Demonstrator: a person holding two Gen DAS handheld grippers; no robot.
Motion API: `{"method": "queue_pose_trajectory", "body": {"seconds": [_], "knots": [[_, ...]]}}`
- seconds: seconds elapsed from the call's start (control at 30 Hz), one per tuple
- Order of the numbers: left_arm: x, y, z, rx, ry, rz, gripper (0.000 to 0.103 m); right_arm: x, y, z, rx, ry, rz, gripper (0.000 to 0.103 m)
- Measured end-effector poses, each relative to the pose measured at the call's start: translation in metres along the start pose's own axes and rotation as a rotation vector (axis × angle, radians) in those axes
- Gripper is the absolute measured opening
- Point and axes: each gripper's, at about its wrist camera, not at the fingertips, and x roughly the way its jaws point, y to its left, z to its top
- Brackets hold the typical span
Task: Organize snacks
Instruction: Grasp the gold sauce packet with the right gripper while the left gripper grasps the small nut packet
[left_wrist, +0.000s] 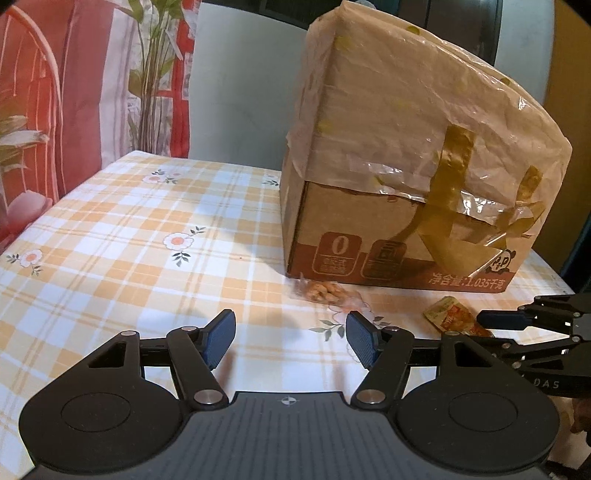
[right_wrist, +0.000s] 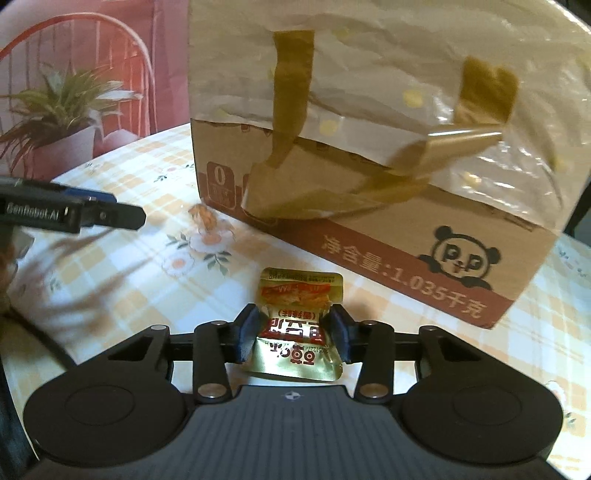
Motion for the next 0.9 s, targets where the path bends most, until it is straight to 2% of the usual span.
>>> {"method": "queue_pose_trajectory", "body": {"seconds": [0.1,0.2,0.3,0.33,0.37,0.43,0.53,0.67,0.9], "knots": [[0.006,-0.001,0.004,-0.026,0.038,0.002,0.068,-0.008,-0.012,-0.008,0.017,-0.030,-0.003,0.033],[0.015,-0.005,0.008,-0.050,0.083,0.014,0.068,-0.008,-0.021,-0.013,0.085,-0.054,0.005,0.033],[0.026,-0.011,0.013,-0.081,0.114,0.038,0.068,-0.008,-0.021,-0.014,0.098,-0.064,0.016,0.033],[0.029,-0.013,0.015,-0.097,0.120,0.045,0.066,-0.008,-0.022,-0.015,0.105,-0.066,0.020,0.033],[0.034,-0.016,0.018,-0.121,0.126,0.054,0.059,-0.008,-0.022,-0.015,0.112,-0.068,0.024,0.033],[0.041,-0.020,0.023,-0.166,0.145,0.063,0.052,-0.007,-0.025,-0.017,0.125,-0.071,0.033,0.033],[0.049,-0.027,0.028,-0.238,0.162,0.074,0.051,-0.009,-0.027,-0.019,0.134,-0.075,0.040,0.033],[0.057,-0.040,0.031,-0.234,0.161,0.117,0.051,-0.010,-0.027,-0.020,0.138,-0.083,0.057,0.033],[0.072,-0.057,0.034,-0.159,0.133,0.254,0.050,-0.012,-0.029,-0.021,0.146,-0.089,0.088,0.033]]}}
